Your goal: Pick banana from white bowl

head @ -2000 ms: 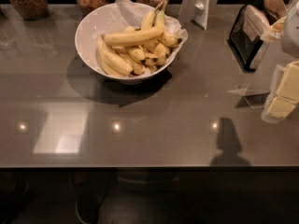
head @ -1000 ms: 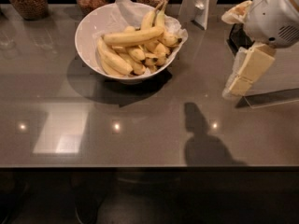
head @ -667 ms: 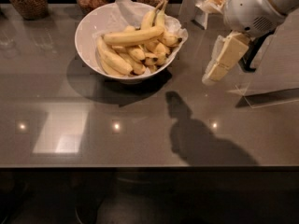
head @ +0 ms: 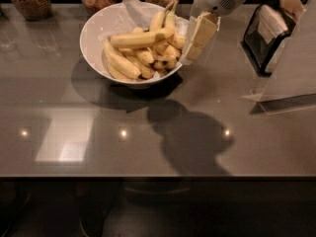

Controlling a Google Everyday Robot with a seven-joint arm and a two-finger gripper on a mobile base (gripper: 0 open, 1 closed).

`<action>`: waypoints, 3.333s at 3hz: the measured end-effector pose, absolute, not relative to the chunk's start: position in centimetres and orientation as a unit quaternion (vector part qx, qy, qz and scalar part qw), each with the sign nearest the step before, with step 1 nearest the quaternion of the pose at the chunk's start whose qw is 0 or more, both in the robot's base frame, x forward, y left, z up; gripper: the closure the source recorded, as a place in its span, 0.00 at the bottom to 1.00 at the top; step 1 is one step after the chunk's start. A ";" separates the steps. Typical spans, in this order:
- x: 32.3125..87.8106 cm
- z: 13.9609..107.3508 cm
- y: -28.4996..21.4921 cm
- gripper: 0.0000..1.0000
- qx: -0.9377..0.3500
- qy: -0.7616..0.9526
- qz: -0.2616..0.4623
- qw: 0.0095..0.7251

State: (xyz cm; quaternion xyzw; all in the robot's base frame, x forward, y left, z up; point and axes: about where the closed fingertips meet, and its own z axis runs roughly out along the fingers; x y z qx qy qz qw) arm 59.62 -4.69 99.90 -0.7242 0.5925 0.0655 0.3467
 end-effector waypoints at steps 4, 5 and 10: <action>66.7 94.9 3.0 0.30 -0.796 0.532 0.012 0.289; 67.9 94.1 3.2 0.30 -0.796 0.536 0.000 0.281; 66.7 95.3 -3.1 1.00 -0.807 0.548 -0.072 0.209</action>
Offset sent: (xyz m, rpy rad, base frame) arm 0.0555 0.0749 -0.0292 -0.1599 -0.0672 0.1809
